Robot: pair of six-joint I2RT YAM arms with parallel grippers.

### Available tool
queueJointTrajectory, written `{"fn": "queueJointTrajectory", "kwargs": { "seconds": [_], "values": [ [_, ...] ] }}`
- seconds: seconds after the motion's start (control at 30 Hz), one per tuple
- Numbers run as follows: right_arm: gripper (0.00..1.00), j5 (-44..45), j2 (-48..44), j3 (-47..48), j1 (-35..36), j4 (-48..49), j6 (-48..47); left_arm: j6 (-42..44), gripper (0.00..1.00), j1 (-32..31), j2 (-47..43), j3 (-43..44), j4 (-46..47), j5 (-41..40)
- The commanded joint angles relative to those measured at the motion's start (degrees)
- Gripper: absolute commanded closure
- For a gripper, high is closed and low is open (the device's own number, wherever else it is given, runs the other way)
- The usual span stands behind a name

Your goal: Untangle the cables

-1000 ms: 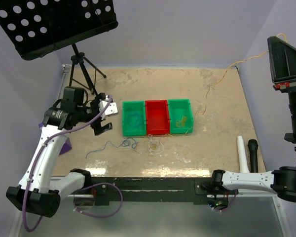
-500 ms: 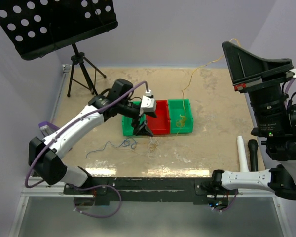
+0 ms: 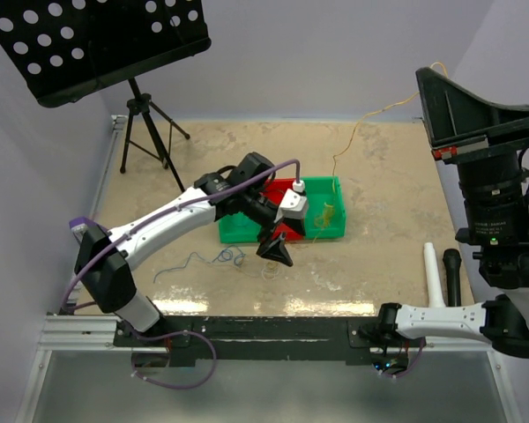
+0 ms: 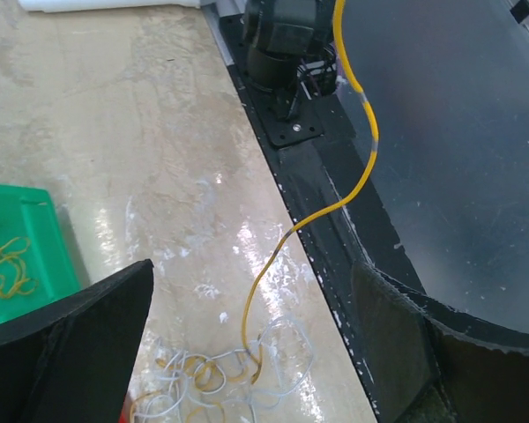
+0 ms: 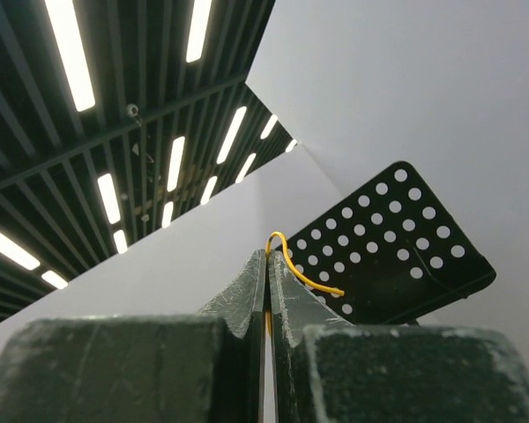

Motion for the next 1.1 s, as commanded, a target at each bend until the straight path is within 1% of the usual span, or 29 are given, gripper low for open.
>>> {"fn": "queueJointTrajectory", "kwargs": {
  "seconds": [0.0, 0.07, 0.1, 0.13, 0.17, 0.2, 0.23, 0.33, 0.47, 0.53, 0.63, 0.73, 0.8, 0.93, 1.03, 1.07],
  "values": [
    [1.0, -0.85, -0.78, -0.29, 0.15, 2.96, -0.21, 3.1, 0.06, -2.95, 1.41, -0.66, -0.8, 1.56],
    [1.0, -1.12, -1.05, -0.29, 0.15, 2.96, -0.3, 3.71, 0.17, -3.48, 2.2, -0.23, -0.98, 0.59],
    [1.0, -0.86, -1.22, -0.29, 0.15, 2.87, -0.3, 3.63, 0.25, -3.48, 2.46, 0.21, -0.63, 0.33],
    [1.0, -0.68, -1.48, -0.55, 0.15, 2.87, -0.47, 3.1, 0.38, -3.48, 2.9, 0.82, -0.28, -0.02],
    [1.0, -0.42, -1.75, -0.99, 0.15, 2.87, -0.56, 2.66, 0.52, -3.48, 3.34, 1.79, -0.54, -0.2],
    [1.0, 0.2, -2.1, -1.6, 0.15, 2.7, -0.82, 2.22, 0.92, -3.57, 3.95, 3.02, -0.98, -0.55],
    [1.0, 1.25, -2.36, -2.31, 0.15, 2.26, -0.74, 1.17, 1.0, -3.48, 4.48, 4.42, -1.33, -1.51],
    [1.0, 6.25, -3.33, -4.41, 0.15, -1.68, -0.47, 1.95, 1.0, -3.39, 4.76, 7.86, -4.49, -2.13],
    [1.0, 20.21, -5.08, -9.94, 0.15, -11.52, 2.86, -2.26, 1.0, -3.31, -1.74, 6.72, 0.94, -5.02],
    [1.0, 24.27, -6.49, -14.42, 0.15, -16.09, 6.54, -4.54, 1.0, -3.3, -1.75, 9.52, -0.27, -6.96],
    [1.0, 23.59, -7.9, -22.15, 0.15, -20.06, 12.86, -6.48, 1.0, -3.13, -2.98, 9.71, 0.95, -8.98],
    [1.0, 19.29, -7.99, -28.05, 0.15, -21.82, 18.84, -8.94, 1.0, -2.43, -2.89, 10.41, 2.09, -10.83],
    [1.0, 17.26, -8.69, -31.65, 0.15, -21.48, 21.75, -12.0, 1.0, -1.11, -3.33, 10.15, 4.46, -12.32],
    [1.0, 15.06, -11.5, -38.33, 0.15, -21.48, 25.98, -15.44, 1.0, 2.05, -4.21, 9.01, 8.15, -16.54],
    [0.99, 14.18, -11.51, -39.67, 0.15, -22.96, 27.12, -16.5, 1.0, 3.64, -5.18, 8.04, 9.91, -19.35],
    [0.94, 14.61, -10.98, -39.06, 0.15, -23.93, 27.3, -16.68, 1.0, 3.9, -5.27, 8.12, 10.53, -20.32]
  ]
}}
